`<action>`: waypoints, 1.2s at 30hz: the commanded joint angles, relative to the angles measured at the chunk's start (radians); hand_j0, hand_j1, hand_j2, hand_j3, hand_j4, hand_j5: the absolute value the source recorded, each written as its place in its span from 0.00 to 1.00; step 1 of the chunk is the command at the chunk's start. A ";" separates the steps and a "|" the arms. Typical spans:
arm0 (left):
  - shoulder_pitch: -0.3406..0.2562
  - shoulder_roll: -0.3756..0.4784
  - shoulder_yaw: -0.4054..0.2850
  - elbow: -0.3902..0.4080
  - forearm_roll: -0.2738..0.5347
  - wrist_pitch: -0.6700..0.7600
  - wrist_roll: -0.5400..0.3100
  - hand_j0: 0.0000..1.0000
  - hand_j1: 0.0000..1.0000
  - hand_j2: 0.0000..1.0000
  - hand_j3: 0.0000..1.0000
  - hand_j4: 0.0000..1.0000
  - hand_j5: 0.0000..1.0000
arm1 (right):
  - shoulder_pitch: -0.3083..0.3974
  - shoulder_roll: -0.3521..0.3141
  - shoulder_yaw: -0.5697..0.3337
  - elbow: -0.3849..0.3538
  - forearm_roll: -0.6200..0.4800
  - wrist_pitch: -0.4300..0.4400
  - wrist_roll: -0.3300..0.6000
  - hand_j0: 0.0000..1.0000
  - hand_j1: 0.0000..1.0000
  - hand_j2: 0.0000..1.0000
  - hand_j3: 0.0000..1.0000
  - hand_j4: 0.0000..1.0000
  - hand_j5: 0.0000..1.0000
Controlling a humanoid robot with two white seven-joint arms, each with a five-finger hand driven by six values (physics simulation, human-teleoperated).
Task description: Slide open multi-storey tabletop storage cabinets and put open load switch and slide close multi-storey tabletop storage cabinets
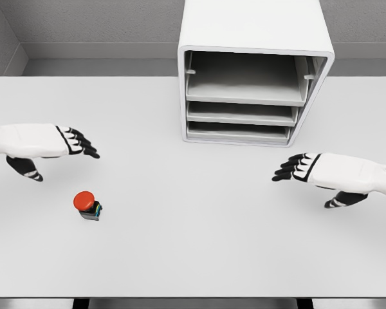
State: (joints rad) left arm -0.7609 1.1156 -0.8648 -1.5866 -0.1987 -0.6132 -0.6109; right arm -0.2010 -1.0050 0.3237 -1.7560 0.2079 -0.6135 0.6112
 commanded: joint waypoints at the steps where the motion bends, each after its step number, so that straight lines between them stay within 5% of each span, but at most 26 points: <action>1: 0.000 0.010 -0.003 -0.023 0.004 0.002 0.000 1.00 1.00 1.00 1.00 1.00 1.00 | 0.000 0.005 0.003 -0.002 -0.005 0.003 0.000 1.00 1.00 1.00 1.00 1.00 1.00; 7: 0.000 0.009 -0.043 -0.084 0.004 0.002 0.000 1.00 1.00 1.00 1.00 1.00 1.00 | -0.100 0.039 0.006 -0.002 -0.010 0.003 0.000 1.00 1.00 1.00 1.00 1.00 1.00; 12: 0.008 0.007 -0.079 -0.092 -0.034 0.002 0.000 1.00 1.00 1.00 1.00 1.00 1.00 | -0.290 0.103 0.193 -0.002 -0.012 0.003 0.000 1.00 1.00 1.00 1.00 1.00 1.00; 15: 0.008 0.004 -0.118 -0.096 -0.064 0.002 0.000 1.00 1.00 1.00 1.00 1.00 1.00 | -0.347 0.109 0.221 -0.002 -0.027 0.003 0.000 1.00 1.00 1.00 1.00 1.00 1.00; 25: 0.006 -0.005 -0.149 -0.148 -0.067 0.002 0.000 1.00 1.00 1.00 1.00 1.00 1.00 | -0.460 0.183 0.251 0.009 -0.067 0.003 0.000 1.00 1.00 1.00 1.00 1.00 1.00; 32: 0.006 -0.010 -0.149 -0.154 -0.070 0.002 0.000 0.93 0.93 0.93 0.93 0.93 0.93 | -0.538 0.252 0.294 0.144 -0.059 0.073 0.000 1.00 1.00 1.00 1.00 1.00 1.00; 36: 0.006 -0.010 -0.149 -0.156 -0.070 0.002 0.000 0.83 0.83 0.83 0.83 0.83 0.83 | -0.549 0.269 0.305 0.144 -0.038 0.192 0.000 1.00 1.00 1.00 1.00 1.00 1.00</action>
State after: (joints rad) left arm -0.7547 1.1055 -1.0145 -1.7409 -0.2731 -0.6130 -0.6111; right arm -0.7547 -0.7500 0.6215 -1.6248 0.1667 -0.4713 0.6113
